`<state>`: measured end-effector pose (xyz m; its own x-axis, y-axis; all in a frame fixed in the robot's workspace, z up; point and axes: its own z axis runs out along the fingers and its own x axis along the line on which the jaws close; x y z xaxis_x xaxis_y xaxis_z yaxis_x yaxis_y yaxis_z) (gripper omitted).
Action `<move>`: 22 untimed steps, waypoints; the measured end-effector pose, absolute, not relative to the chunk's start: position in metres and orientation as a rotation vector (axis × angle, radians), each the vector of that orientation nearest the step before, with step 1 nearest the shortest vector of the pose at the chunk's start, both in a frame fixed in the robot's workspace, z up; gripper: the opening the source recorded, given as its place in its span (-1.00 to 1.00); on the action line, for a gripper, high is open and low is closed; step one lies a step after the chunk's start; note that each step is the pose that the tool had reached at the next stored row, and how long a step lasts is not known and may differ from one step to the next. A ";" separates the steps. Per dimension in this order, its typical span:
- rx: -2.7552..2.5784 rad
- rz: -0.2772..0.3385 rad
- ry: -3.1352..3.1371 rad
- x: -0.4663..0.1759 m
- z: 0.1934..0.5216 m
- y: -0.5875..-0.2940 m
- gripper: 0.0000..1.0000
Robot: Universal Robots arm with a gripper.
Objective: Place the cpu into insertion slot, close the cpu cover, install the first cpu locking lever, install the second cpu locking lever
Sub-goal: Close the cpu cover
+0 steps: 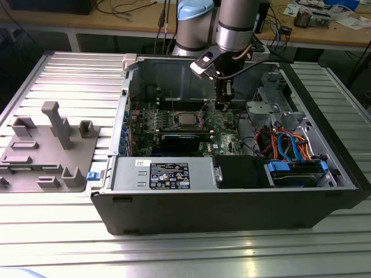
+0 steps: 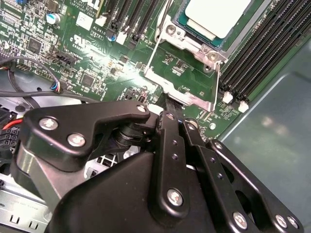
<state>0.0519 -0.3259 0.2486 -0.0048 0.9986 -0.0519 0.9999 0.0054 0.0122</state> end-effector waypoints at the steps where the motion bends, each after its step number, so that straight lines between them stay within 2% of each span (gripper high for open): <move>1: 2.184 -0.043 2.195 0.052 0.249 -0.326 -0.79; 22: 2.184 -0.043 2.195 0.046 0.249 -0.326 -0.79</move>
